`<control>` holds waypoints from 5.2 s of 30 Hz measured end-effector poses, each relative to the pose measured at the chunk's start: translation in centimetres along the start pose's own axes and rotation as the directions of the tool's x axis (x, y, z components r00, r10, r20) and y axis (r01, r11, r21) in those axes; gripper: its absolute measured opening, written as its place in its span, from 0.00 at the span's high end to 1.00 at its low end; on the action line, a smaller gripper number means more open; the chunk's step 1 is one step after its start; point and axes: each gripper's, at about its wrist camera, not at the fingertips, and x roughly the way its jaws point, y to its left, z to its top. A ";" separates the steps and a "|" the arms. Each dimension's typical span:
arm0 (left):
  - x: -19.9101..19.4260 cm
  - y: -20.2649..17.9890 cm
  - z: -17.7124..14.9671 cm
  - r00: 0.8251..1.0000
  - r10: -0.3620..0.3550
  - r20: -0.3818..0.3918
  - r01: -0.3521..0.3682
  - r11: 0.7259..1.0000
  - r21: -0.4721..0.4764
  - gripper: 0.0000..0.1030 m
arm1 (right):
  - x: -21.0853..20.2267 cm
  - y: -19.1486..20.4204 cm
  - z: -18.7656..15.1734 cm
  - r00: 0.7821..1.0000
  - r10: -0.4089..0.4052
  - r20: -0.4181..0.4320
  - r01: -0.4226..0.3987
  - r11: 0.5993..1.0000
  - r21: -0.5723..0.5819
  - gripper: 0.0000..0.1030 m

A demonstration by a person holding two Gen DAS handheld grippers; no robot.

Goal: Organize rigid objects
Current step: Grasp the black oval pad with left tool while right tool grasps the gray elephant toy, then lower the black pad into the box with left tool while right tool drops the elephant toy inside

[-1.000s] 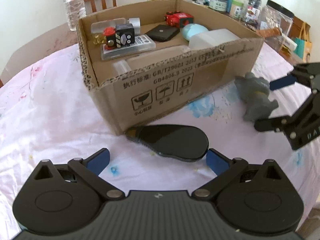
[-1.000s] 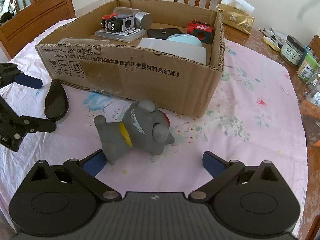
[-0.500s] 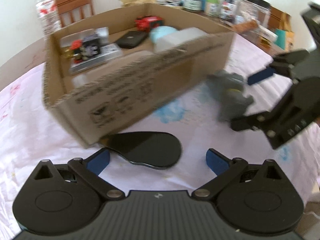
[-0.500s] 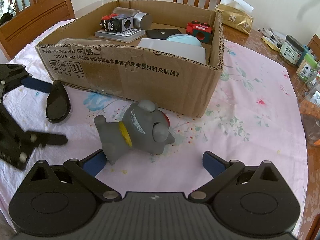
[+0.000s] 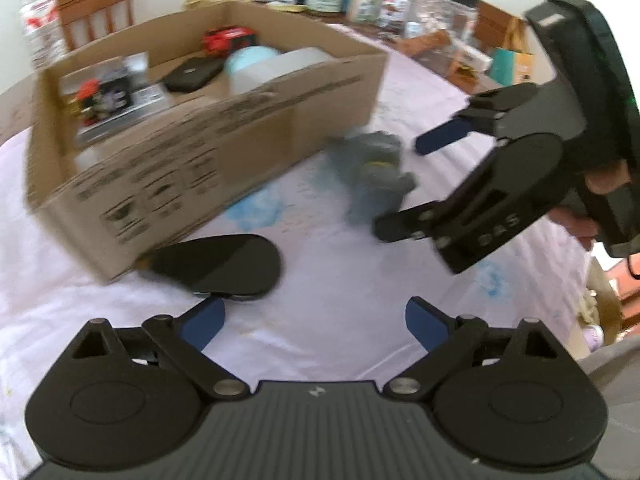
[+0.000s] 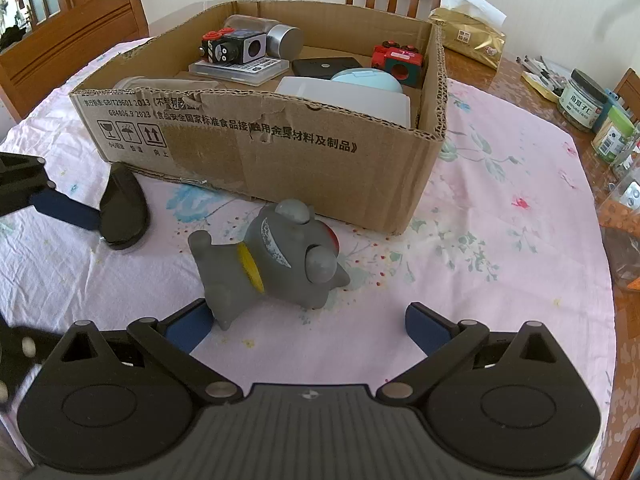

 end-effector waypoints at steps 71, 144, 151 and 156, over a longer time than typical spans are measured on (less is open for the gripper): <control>1.4 1.9 1.3 0.922 0.384 0.039 -0.356 0.886 -0.298 0.13 | 1.3 1.1 2.8 0.980 0.196 0.014 -0.183 0.935 -0.304 0.23; -10.8 3.2 3.8 0.768 0.627 0.127 -0.485 0.700 -0.525 0.00 | 0.5 0.6 18.3 0.992 0.115 0.059 -0.082 0.915 -0.396 0.24; -11.6 3.2 3.2 0.746 0.657 0.110 -0.502 0.662 -0.556 0.00 | 1.0 1.3 19.0 0.990 0.113 0.079 -0.073 0.914 -0.398 0.00; -11.9 3.3 3.6 0.746 0.657 0.111 -0.504 0.665 -0.551 0.00 | -0.4 1.5 19.2 0.993 0.066 0.099 -0.024 0.927 -0.373 0.00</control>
